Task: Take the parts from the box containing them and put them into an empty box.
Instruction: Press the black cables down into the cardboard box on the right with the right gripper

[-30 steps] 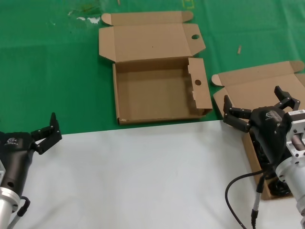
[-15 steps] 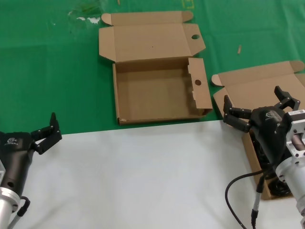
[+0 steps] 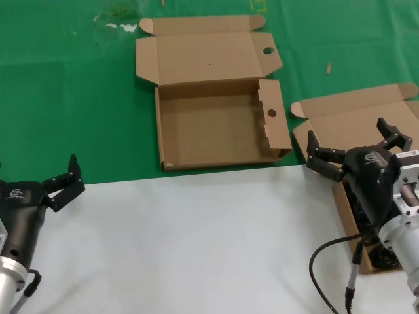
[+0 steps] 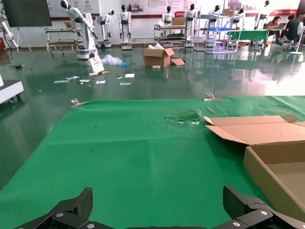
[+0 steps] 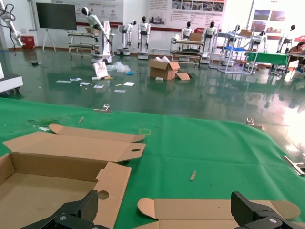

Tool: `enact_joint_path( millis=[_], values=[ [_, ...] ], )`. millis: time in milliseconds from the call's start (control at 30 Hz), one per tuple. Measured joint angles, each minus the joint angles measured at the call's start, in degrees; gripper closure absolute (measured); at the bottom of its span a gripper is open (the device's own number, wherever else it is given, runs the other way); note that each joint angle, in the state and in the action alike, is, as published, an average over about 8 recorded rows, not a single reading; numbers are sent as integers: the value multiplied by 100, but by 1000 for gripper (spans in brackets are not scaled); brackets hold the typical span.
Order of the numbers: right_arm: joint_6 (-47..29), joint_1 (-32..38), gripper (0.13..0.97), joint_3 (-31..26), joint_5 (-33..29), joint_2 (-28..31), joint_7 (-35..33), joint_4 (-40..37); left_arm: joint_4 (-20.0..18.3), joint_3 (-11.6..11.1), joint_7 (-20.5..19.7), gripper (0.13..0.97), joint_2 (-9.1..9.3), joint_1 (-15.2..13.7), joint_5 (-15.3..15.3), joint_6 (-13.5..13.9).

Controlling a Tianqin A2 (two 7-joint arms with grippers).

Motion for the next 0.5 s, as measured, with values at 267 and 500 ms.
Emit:
enact_joint_path(
  millis=[267,500],
  values=[
    [0,0,129,0,0,0,0,0,0,0,0,188,0,0,0,0],
    [0,0,129,0,0,0,0,0,0,0,0,270,0,0,0,0]
  ],
)
